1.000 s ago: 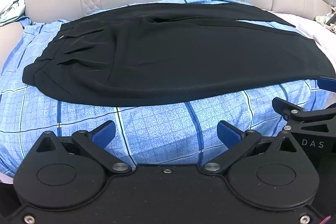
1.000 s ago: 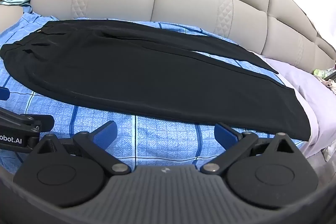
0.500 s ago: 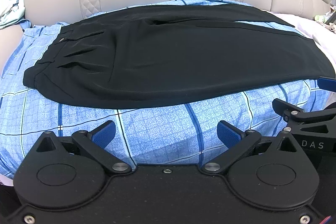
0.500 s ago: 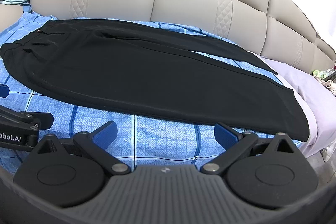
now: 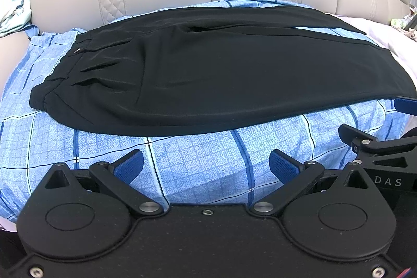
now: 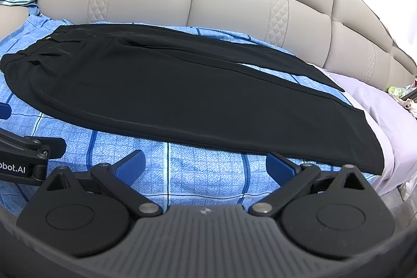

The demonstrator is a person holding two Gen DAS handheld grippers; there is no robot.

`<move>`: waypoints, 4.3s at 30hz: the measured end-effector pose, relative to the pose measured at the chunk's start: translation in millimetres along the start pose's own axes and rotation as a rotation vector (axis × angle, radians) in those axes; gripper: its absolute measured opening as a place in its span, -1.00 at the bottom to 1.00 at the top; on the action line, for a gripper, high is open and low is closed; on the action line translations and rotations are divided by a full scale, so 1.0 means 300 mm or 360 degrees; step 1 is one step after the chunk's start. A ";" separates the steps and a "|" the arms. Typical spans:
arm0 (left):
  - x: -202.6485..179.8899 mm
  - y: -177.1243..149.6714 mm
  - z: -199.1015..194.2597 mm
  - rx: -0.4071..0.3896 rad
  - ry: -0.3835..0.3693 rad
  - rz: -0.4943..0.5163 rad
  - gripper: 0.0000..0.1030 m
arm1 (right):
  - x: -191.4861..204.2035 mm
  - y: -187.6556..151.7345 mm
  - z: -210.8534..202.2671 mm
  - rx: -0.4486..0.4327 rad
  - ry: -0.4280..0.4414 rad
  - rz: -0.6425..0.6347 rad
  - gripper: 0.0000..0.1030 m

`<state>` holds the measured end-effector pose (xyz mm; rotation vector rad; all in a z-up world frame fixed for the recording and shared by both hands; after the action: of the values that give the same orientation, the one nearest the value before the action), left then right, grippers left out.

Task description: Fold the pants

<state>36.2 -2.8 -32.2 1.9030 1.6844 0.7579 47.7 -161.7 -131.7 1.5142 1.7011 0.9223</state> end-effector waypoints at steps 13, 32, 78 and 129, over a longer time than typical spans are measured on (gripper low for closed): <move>-0.002 0.002 -0.002 -0.0007 0.0002 0.0000 1.00 | -0.001 0.000 -0.002 0.0000 -0.0003 -0.0003 1.00; -0.004 0.009 -0.006 -0.0010 0.0001 0.0001 1.00 | -0.001 0.009 -0.008 -0.0003 -0.0010 -0.0010 1.00; 0.946 0.033 0.292 0.0011 0.0404 -0.0852 0.70 | 0.691 0.832 0.777 0.0045 0.0943 -0.0075 0.93; 1.126 -0.043 0.202 -0.0599 0.0620 -0.1156 -0.63 | 1.641 0.940 0.946 0.0463 0.0879 -0.0086 -0.22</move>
<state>97.6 334.4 -55.6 0.8216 2.0798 1.0673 385.6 369.5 -54.0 1.4665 2.3419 1.1800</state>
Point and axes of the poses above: each gripper's, at about its wrist camera, not at the fingertips, and z roughly the way its jaws point, x to its left, y to its top, the point moved 5 cm from there along z, roughly the way its jaws point, and after that the axes turned 5 degrees about z, right-handed, at the moved point
